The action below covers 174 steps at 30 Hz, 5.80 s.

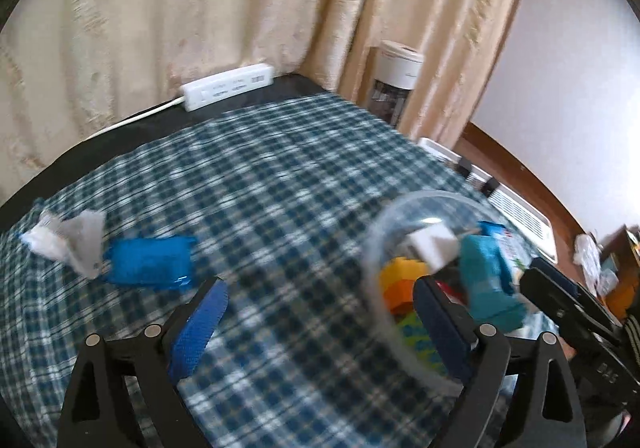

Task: Organize objects
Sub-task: 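Withdraw both open grippers from the bowl toward the remaining packets, then grasp the white wet-wipe packet with the left gripper, then grasp the blue packet with right gripper while left holds the white packet, then carry the blue packet into the bowl with right gripper and release it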

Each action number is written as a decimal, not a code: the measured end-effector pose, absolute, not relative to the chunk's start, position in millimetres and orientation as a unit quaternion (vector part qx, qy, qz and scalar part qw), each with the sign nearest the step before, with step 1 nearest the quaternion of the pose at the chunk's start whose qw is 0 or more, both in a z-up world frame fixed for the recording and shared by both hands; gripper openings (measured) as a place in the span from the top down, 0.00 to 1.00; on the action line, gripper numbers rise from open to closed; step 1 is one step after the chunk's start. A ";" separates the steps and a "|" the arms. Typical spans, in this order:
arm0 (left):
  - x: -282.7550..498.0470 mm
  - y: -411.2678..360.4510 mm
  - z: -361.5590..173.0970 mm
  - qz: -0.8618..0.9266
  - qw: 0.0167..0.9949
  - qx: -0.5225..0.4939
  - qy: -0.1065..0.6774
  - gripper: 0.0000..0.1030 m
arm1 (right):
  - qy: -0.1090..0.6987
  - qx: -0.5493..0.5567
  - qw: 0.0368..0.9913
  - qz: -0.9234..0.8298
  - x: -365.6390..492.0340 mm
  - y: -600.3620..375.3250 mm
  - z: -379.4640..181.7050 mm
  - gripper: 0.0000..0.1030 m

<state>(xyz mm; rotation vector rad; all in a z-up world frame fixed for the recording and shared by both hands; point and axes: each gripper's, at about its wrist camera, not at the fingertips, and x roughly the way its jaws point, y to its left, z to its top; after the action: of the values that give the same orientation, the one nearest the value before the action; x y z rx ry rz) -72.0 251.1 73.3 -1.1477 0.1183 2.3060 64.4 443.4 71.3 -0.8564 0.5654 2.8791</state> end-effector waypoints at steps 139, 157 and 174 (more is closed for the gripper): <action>-208.0 72.3 18.5 0.865 0.066 -0.498 -0.020 0.52 | -0.013 -0.440 -0.132 0.888 -128.0 190.2 11.3 0.59; -174.7 108.3 46.7 0.875 0.129 -0.467 -0.004 0.53 | 0.069 -0.389 -0.049 0.917 -56.5 274.4 59.6 0.59; -148.2 129.7 66.0 0.877 0.179 -0.446 0.003 0.57 | 0.134 -0.361 0.097 0.918 -8.1 370.4 70.5 0.59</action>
<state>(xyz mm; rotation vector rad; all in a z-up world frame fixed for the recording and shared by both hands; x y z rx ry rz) -148.2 129.7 66.0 -1.2616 0.0076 2.4782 -8.1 370.4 70.5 -1.0699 0.3954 2.7181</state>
